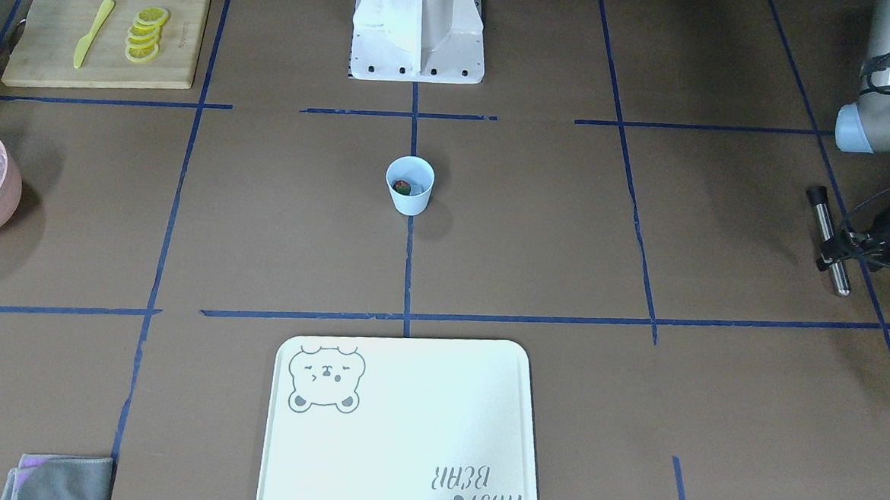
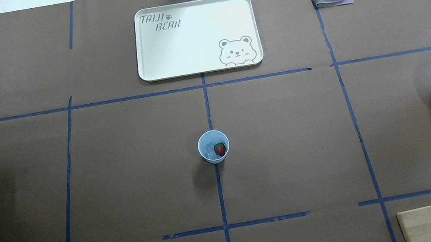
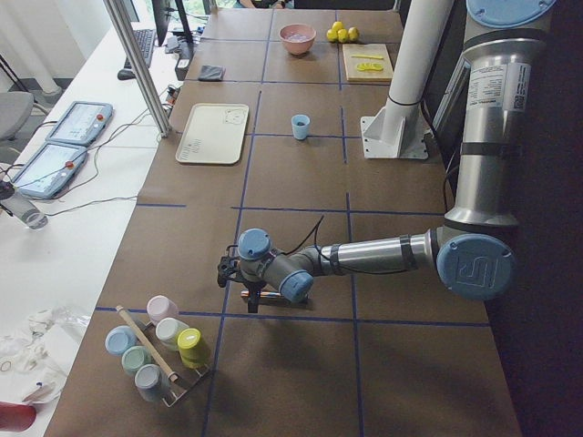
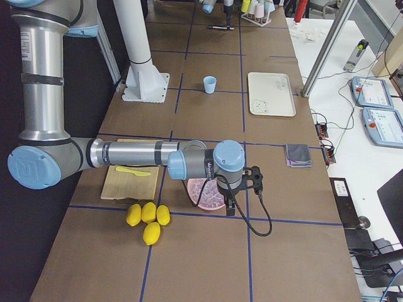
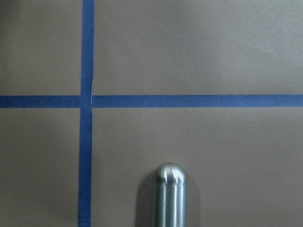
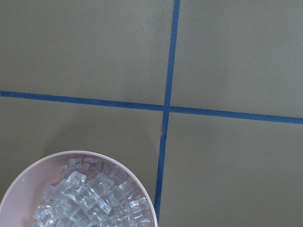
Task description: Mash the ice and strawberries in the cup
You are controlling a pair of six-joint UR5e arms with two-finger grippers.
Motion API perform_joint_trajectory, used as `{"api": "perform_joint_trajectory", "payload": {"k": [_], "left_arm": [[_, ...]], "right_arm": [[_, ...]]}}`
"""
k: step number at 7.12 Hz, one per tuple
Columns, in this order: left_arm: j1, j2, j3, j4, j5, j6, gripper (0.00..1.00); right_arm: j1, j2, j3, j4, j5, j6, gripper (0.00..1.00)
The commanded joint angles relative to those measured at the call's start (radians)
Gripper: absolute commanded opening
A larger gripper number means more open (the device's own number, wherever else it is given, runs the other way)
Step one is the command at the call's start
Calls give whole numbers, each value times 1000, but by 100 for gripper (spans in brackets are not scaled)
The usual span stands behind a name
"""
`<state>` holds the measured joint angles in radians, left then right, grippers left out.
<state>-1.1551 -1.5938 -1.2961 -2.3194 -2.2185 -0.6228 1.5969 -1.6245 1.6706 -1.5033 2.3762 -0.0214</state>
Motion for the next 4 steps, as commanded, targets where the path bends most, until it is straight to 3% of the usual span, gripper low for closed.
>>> {"api": "perform_joint_trajectory", "payload": {"k": [1,4], "left_arm": [[0,-2,0,0,0,0,100],[2,-3,1,0,0,0,100]], "right_arm": [[0,0,0,0,0,0,99],[0,0,-3,0,-2,0,99]]}}
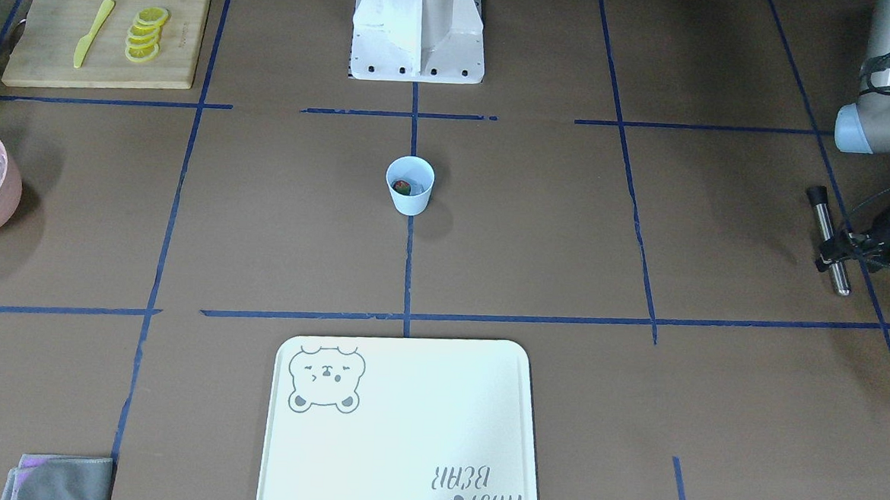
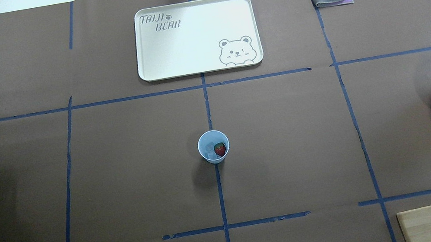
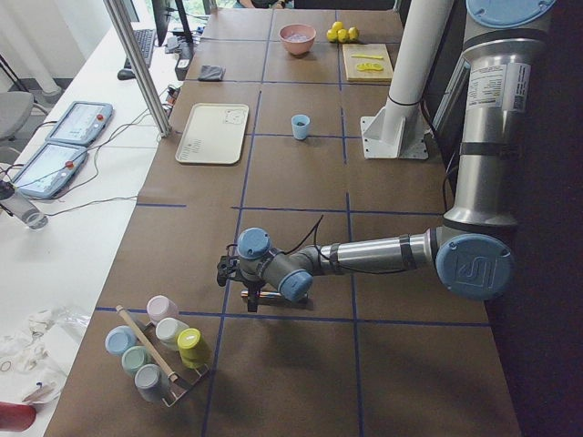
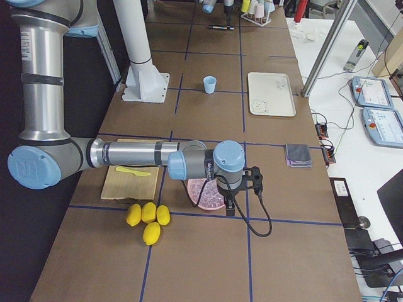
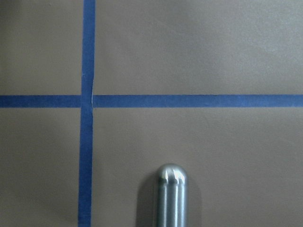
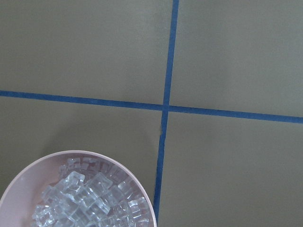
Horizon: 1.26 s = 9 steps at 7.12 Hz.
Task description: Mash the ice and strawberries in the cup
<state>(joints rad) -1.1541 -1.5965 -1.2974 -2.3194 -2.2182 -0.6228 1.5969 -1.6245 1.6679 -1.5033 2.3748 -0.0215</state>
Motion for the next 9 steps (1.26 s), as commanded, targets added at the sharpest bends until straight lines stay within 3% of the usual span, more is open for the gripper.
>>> {"api": "perform_joint_trajectory", "payload": {"k": [1,5,9], "left_arm": [[4,0,7,-2,0,0,100],[16,0,9,-3,0,2,96],[17,1,6,-5,-1,0,63]], "right_arm": [[0,0,-1,0,0,0,99],[0,0,-1,0,-2,0,99],[0,0,-1,0,0,0,99]]}}
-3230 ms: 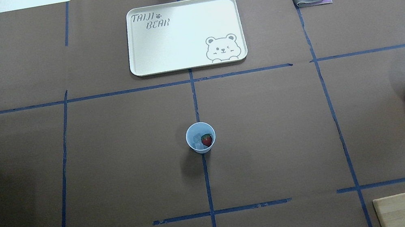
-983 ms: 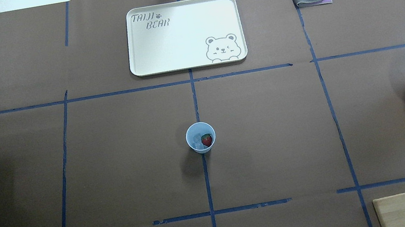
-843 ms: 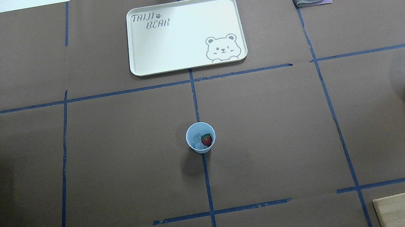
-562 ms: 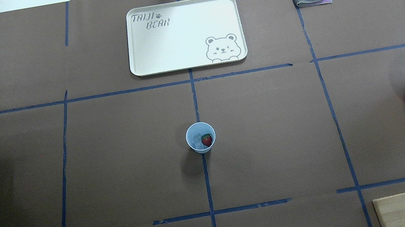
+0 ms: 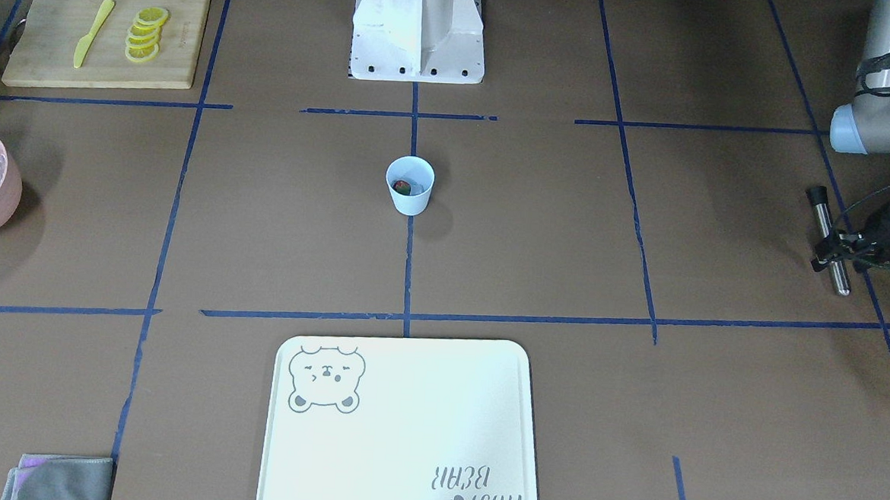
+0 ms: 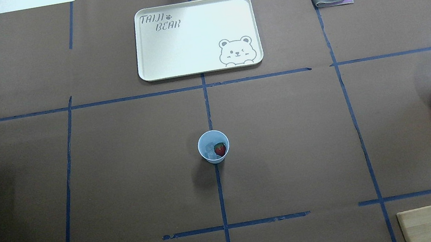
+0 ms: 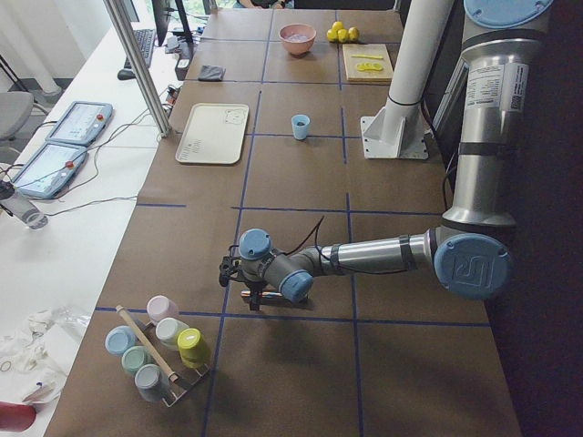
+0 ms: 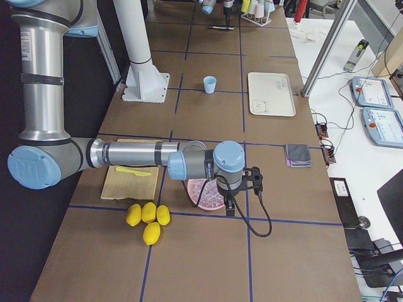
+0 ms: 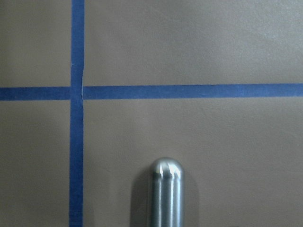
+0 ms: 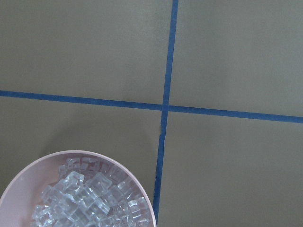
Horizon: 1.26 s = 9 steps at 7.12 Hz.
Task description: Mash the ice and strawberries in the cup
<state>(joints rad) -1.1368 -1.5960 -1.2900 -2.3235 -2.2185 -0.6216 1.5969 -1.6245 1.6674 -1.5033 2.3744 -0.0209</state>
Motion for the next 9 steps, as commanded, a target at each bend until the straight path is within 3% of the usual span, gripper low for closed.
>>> {"api": "perform_joint_trajectory", "payload": {"k": [1,3,6,8,9], "left_arm": [[0,1,-2,0,-1,-1,57],[0,1,-2,0,-1,-1,42],[-1,4,-5,0,-4,0,8],[-12,11,-91,18,-44,-1,0],[-88,8,-129,22,-106,5,0]], "right_arm": [[0,0,0,0,0,1,99],[0,0,3,0,-1,-1,99],[0,0,-2,0,-1,-1,99],[0,0,-2,0,-1,-1,99],[0,0,-2,0,0,-1,99]]}}
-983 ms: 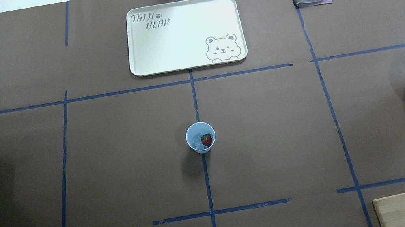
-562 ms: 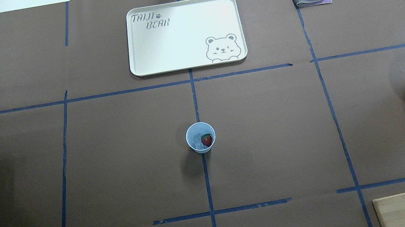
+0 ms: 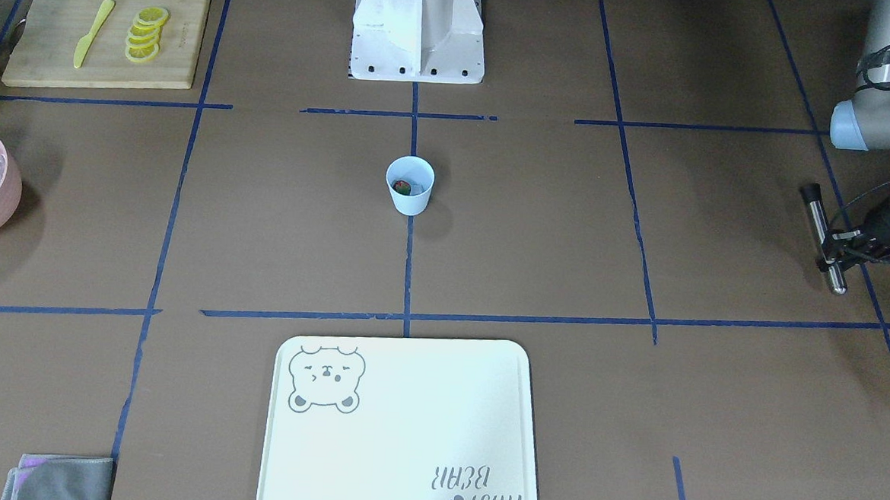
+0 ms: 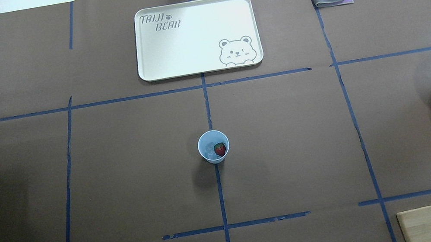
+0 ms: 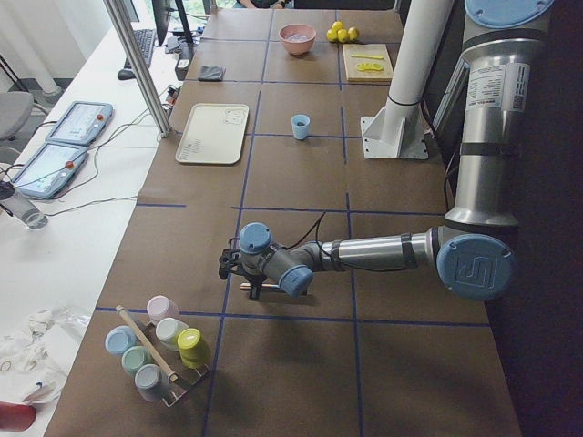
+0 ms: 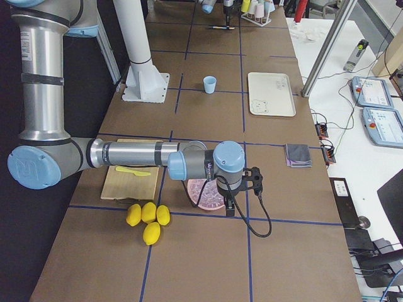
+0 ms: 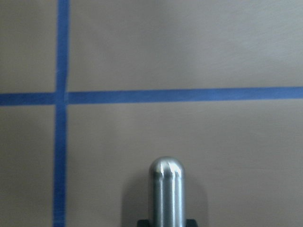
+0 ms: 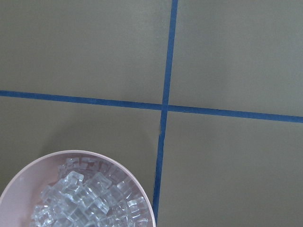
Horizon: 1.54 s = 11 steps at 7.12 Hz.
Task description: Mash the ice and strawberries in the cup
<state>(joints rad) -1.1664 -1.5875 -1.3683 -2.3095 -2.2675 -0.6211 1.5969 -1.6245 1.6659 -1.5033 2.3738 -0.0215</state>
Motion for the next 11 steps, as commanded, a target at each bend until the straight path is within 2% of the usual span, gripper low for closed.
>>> {"api": "perform_joint_trajectory", "payload": {"k": [1,3,4,5,6,7,10,11], "left_arm": [[-123,-8,-110,7,-111,11,0],[-142,-43,-257,5,-75,114,0],[-151,-69,-274,7,-54,129,0],[-150,-127,-285,4,47,129,0],[-128,-179,-296,-34,80,148,0],[-121,-205,-316,-69,72,140,0],[-30,-253,-356,-163,98,26,0],[29,-273,-391,-203,188,-91,0]], "right_arm": [[0,0,1,2,1,0,99],[0,0,5,2,2,0,99],[0,0,8,2,5,0,99],[0,-2,9,3,11,0,99],[0,-5,15,3,16,-2,99],[0,-6,17,5,25,-3,99],[0,-3,20,3,28,0,99],[0,-5,41,2,28,2,99]]}}
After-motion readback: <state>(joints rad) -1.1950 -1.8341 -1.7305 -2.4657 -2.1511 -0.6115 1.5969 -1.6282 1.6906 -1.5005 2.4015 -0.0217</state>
